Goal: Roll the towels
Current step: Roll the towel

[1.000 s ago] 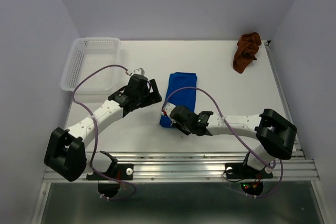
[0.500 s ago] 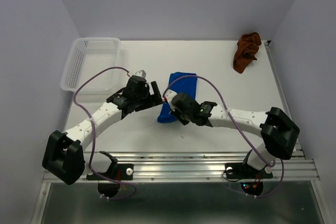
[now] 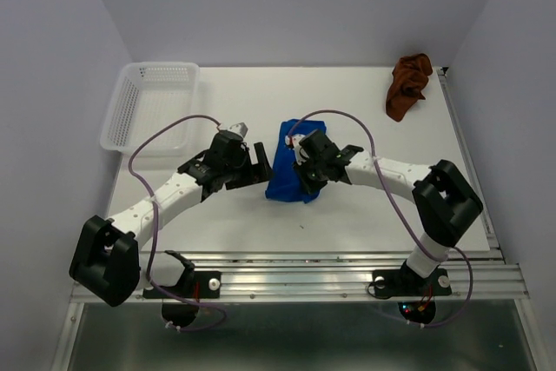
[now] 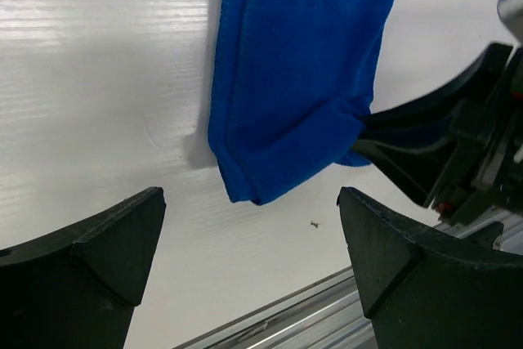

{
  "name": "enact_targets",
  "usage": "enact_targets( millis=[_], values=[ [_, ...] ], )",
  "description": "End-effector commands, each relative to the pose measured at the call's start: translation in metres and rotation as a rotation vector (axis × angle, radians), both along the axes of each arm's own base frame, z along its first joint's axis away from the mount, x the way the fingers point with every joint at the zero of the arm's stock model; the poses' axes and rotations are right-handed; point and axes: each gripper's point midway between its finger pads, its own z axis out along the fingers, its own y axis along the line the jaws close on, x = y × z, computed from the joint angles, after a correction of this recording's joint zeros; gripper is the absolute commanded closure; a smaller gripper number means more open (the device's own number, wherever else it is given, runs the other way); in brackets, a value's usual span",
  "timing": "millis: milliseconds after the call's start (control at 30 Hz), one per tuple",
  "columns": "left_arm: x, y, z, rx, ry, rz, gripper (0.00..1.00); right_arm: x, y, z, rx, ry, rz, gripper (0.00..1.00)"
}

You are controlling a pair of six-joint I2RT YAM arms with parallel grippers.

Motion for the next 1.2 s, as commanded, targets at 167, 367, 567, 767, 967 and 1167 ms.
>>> enact_targets(
  millis=[167, 367, 567, 767, 967, 1167],
  values=[
    [-0.018, -0.017, -0.014, -0.050, -0.019, -0.136, 0.01, 0.025, -0.001, 0.003, 0.106, 0.123, -0.102, 0.75],
    [-0.018, -0.030, -0.017, -0.079, -0.044, -0.184, 0.01, 0.028, -0.003, -0.004, 0.093, 0.140, -0.116, 0.72],
    [-0.014, -0.031, -0.044, -0.019, 0.008, -0.173, 0.01, 0.033, -0.005, 0.000, 0.096, 0.135, -0.136, 0.67],
    [0.010, -0.033, -0.046, 0.007, -0.032, -0.107, 0.08, 0.033, -0.009, 0.000, 0.085, 0.126, -0.143, 0.64],
    [0.033, -0.040, -0.069, 0.070, -0.012, -0.090, 0.21, 0.035, -0.020, 0.002, 0.032, 0.074, -0.106, 0.50],
    [0.046, -0.049, -0.083, 0.097, 0.021, -0.103, 0.36, 0.036, -0.033, 0.011, -0.006, 0.026, -0.121, 0.45]
  ],
)
